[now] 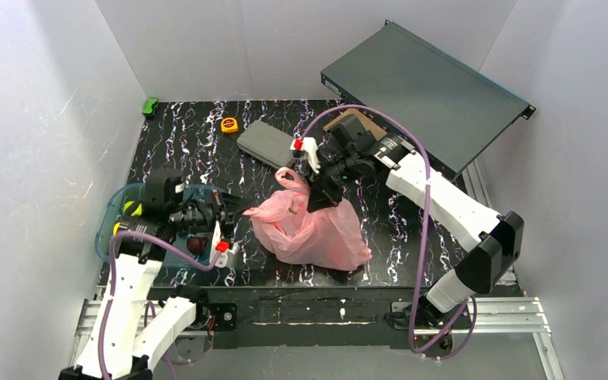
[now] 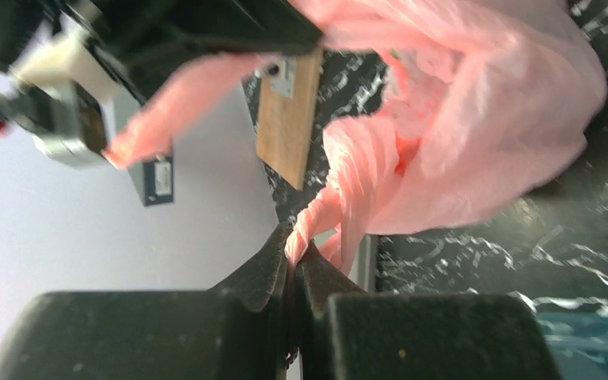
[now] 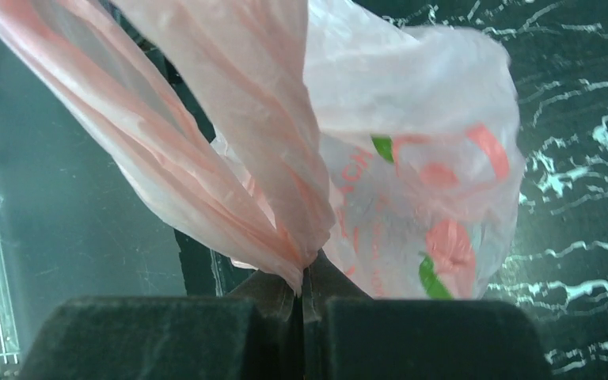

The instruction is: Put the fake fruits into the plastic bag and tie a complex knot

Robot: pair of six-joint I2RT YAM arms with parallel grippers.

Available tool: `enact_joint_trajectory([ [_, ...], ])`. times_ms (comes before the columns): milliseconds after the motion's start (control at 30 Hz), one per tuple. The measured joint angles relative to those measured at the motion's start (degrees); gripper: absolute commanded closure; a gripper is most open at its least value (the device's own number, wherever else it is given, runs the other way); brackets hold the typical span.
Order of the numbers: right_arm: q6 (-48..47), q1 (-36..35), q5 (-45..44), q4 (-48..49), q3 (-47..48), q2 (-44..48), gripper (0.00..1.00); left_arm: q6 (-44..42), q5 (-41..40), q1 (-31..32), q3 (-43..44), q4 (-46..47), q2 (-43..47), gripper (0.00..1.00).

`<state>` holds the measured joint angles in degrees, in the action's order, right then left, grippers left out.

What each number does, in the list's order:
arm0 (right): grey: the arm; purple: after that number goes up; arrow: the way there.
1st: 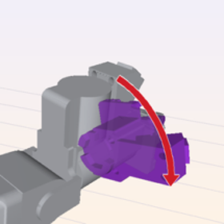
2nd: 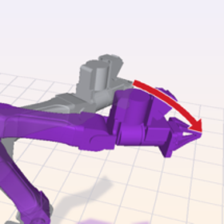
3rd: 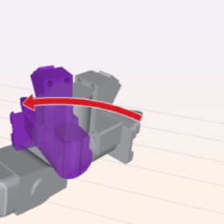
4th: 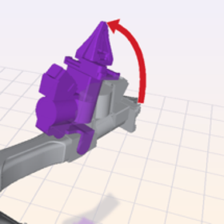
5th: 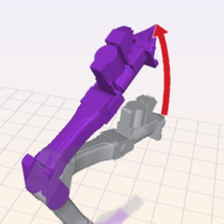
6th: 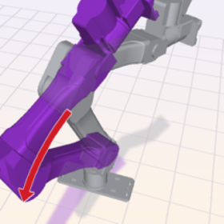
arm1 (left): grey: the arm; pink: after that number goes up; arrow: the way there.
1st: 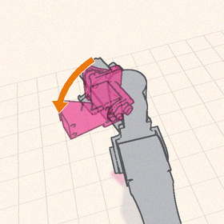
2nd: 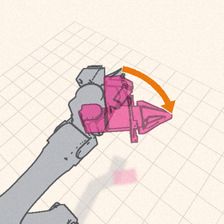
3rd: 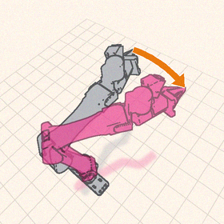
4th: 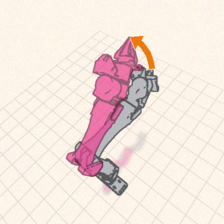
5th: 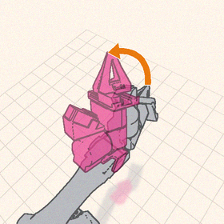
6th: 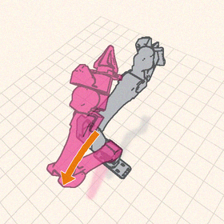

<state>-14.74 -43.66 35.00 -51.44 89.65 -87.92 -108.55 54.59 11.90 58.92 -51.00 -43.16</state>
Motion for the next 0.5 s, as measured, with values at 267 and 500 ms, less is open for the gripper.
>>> enact_joint_trajectory([
  [267, 3.15, -2.12, 2.49, -0.17, 3.52, -6.84, 0.99, 16.63, 0.13, 11.45, 6.14, 5.95, -5.95, 1.0],
  [500, 3.56, -2.1, 3.74, -0.66, 3.43, -7.21, 0.99, 33.75, -6.08, 22.69, 11.26, 8.0, -10.78, 1.0],
])
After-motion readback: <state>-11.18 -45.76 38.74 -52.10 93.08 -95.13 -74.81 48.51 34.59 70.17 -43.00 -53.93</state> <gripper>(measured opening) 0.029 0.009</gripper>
